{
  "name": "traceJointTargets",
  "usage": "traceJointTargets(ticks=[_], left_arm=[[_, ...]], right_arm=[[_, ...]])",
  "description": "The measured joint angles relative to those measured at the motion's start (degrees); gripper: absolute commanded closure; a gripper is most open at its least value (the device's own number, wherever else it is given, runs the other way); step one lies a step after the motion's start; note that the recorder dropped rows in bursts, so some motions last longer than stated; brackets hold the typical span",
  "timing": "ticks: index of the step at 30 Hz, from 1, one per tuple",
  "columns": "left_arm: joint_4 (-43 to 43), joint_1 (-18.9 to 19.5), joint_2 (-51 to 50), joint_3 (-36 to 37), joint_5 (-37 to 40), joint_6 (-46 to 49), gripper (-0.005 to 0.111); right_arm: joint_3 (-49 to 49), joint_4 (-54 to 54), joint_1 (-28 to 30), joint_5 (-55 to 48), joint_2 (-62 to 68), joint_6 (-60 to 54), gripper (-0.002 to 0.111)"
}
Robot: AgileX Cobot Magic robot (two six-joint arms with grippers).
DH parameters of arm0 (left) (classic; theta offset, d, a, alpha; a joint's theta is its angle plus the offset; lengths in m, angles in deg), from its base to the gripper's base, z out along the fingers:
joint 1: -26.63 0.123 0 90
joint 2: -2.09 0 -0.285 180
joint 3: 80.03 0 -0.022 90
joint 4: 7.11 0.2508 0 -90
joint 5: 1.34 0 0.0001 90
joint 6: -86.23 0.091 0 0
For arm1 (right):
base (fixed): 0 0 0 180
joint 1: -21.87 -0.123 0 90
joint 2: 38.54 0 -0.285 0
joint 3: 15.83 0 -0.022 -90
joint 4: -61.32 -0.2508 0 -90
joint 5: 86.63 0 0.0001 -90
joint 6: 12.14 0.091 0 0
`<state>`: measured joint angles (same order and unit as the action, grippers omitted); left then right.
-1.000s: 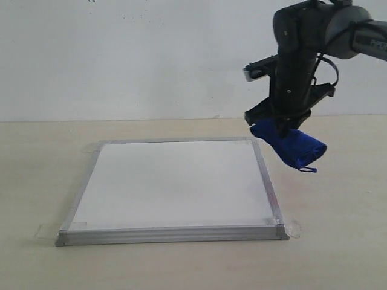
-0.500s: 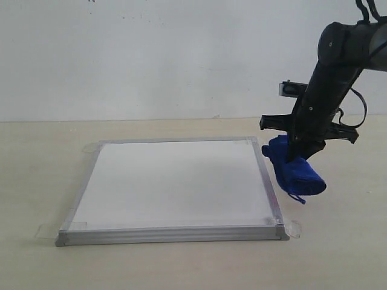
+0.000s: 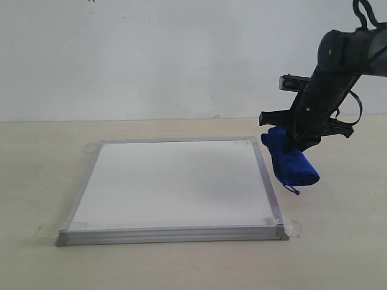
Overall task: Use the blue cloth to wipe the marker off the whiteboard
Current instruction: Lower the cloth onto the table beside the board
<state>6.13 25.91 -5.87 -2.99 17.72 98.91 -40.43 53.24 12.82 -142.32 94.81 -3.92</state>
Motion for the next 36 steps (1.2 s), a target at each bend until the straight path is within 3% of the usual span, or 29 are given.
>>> traceJointTargets(ticks=[36], left_arm=[[0.0, 0.0, 0.0, 0.0, 0.0, 0.0, 0.103]], right_arm=[[0.12, -0.53, 0.0, 1.32, 4.16, -3.0, 0.108]])
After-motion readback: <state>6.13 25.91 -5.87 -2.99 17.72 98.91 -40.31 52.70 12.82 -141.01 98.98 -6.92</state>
